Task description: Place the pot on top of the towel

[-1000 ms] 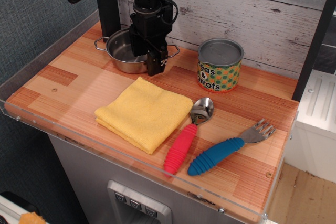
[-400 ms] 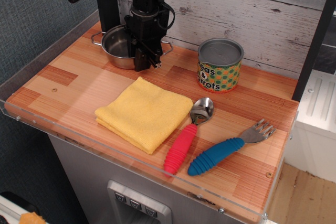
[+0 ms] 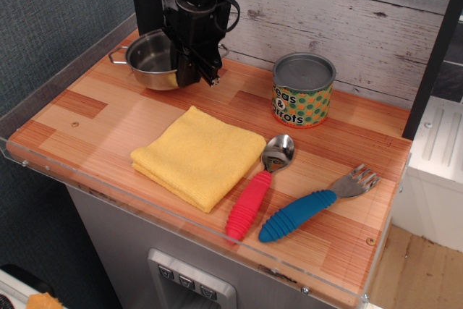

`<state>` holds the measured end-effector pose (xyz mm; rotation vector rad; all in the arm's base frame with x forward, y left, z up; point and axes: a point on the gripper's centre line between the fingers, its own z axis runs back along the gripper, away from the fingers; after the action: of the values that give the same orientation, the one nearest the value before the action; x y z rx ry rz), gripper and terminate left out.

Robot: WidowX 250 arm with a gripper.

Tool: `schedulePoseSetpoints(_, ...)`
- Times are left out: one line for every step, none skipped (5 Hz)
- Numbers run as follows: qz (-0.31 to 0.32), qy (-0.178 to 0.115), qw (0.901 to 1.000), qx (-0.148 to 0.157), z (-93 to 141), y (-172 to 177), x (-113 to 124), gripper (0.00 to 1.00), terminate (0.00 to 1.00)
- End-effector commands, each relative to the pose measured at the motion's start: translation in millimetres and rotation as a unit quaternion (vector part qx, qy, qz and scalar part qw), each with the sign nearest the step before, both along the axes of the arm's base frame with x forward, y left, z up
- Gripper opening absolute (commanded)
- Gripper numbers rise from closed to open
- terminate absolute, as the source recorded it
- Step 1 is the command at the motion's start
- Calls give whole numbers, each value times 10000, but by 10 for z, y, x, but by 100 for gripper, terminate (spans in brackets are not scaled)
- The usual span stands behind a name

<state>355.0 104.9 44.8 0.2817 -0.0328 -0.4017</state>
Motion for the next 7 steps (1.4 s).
schedulePoseSetpoints(346,-415,9972,512,400,-119,41,0,0)
schedulePoseSetpoints(1021,-373,9938,213,466,-232,-28,0,0)
schedulePoseSetpoints(1290,-421,9907,43,504,-349,-127,0,0)
schedulePoseSetpoints(1975,-493,9789,-161,515,-436,-279,0,0)
schedulePoseSetpoints(2429,-389,9690,-231,464,-569,-377,0,0)
schedulePoseSetpoints(2646,-320,9630,-391,380,-675,-442,0,0)
schedulePoseSetpoints(2805,-118,9584,-522,251,-835,-473,0,0)
